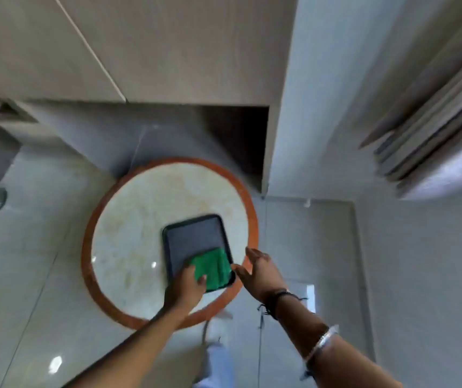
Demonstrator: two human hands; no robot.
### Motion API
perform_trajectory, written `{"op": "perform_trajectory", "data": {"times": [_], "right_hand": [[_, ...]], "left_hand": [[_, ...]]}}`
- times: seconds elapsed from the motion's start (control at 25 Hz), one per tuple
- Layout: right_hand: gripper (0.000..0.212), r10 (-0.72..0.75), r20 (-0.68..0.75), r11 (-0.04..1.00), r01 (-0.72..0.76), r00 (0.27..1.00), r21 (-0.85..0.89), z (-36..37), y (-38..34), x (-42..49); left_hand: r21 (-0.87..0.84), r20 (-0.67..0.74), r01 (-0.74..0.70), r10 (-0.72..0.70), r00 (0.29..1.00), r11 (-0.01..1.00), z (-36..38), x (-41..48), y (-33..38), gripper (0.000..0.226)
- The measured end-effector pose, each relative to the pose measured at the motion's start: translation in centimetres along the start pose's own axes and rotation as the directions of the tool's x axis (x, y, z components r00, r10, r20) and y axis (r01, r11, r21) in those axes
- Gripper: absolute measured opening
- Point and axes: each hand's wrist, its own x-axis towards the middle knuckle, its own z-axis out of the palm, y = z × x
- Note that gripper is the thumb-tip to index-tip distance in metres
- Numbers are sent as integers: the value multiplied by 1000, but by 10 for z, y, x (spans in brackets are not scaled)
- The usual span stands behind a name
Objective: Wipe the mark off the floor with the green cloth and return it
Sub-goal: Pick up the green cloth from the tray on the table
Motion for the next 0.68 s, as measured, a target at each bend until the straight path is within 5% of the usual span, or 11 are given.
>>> {"op": "perform_trajectory", "data": {"times": [0.2, 0.32, 0.4, 0.48, 0.56, 0.6, 0.68], "right_hand": [[55, 42, 63, 990, -33, 997, -136, 119, 8, 70], [54, 44, -66, 941, -63, 997, -332, 144, 16, 90], [49, 159, -125, 932, -191, 979, -308, 150, 11, 97], [43, 269, -113, 941, -286, 957, -181, 150, 10, 97], [32, 350, -48, 929, -340, 936, 144, 135, 18, 90], [24, 377, 1, 855, -348, 926, 384, 123, 27, 83], [17, 341, 131, 539, -308, 931, 784, 100, 51, 61]], "left_hand": [[-308, -60, 252, -283, 957, 917, 66, 89, -41, 34], [-560, 31, 363, -419, 907, 745, 92, 102, -53, 32], [-687, 171, 435, -453, 875, 582, 97, 107, -56, 30], [-701, 288, 484, -413, 864, 524, 91, 100, -50, 30], [-692, 310, 471, -365, 878, 547, 77, 88, -37, 32], [-704, 316, 451, -327, 891, 548, 70, 81, -27, 31], [-755, 357, 410, -203, 912, 512, 63, 63, -4, 27]]}}
